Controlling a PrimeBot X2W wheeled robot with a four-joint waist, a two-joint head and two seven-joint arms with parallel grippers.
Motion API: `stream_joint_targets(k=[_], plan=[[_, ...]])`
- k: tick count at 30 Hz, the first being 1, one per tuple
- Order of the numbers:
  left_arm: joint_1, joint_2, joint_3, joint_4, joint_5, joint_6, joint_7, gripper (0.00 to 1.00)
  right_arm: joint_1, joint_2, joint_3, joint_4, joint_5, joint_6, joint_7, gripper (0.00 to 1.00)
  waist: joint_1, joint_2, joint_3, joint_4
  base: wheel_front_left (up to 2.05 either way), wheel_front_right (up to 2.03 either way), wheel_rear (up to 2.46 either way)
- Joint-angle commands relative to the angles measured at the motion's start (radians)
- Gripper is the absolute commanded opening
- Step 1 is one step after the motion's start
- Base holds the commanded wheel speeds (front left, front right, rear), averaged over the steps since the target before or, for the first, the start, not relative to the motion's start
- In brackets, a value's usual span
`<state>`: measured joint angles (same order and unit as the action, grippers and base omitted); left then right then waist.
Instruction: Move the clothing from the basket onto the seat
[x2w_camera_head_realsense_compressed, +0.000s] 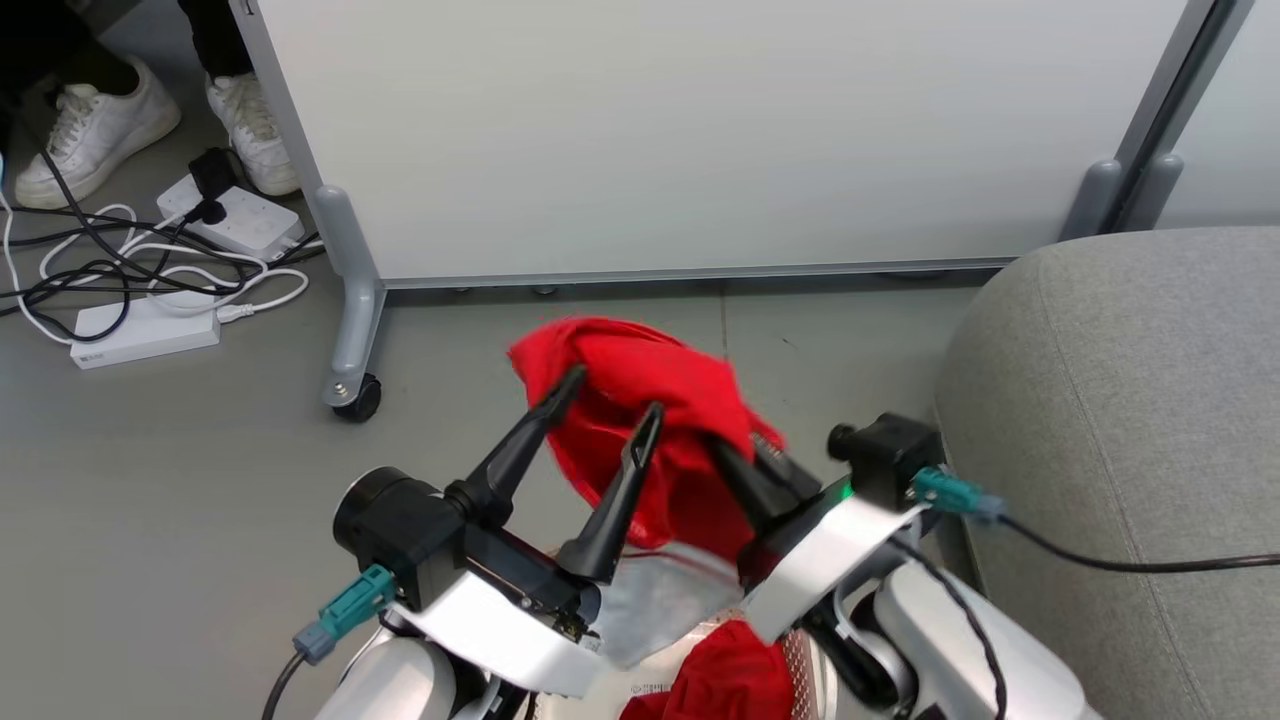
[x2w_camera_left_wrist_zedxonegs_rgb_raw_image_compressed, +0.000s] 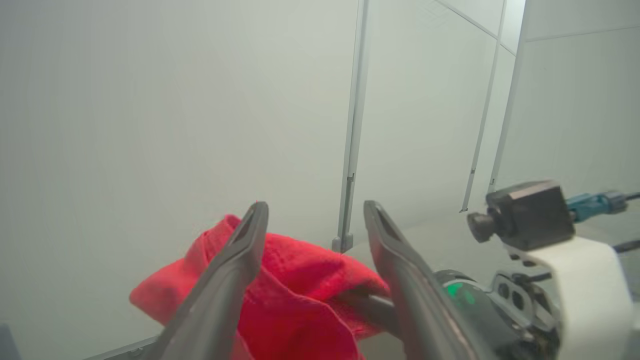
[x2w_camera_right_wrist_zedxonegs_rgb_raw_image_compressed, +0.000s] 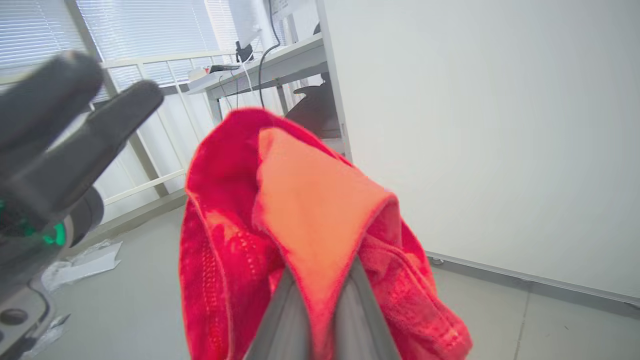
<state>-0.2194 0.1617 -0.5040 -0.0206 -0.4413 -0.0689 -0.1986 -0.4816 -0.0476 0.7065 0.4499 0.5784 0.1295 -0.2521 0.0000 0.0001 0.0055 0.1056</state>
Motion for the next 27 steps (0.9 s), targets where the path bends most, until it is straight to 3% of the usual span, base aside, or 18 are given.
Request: stream_joint_targets(k=[1,13,27], plan=[[0.009,0.011,-0.014,-0.009,0.004,-0.009,0.005,1.00,-0.016,-0.006,-0.048,0.005,-0.016,0.002,-0.012,0.00,0.0000,-0.0001,0.002,-0.007,0.00,0.00,0.00],[0.047,0.085,-0.133,-0.010,0.055,-0.037,0.072,1.00,0.011,-0.005,-0.236,0.051,-0.121,0.002,-0.015,0.00,0.0000,-0.0001,0.031,-0.065,0.00,0.00,0.00],[0.044,0.152,-0.188,0.016,0.089,-0.038,0.092,1.00,0.059,-0.006,-0.318,0.049,-0.175,0.002,-0.013,0.00,0.0000,-0.0001,0.073,-0.222,0.00,0.00,0.00]])
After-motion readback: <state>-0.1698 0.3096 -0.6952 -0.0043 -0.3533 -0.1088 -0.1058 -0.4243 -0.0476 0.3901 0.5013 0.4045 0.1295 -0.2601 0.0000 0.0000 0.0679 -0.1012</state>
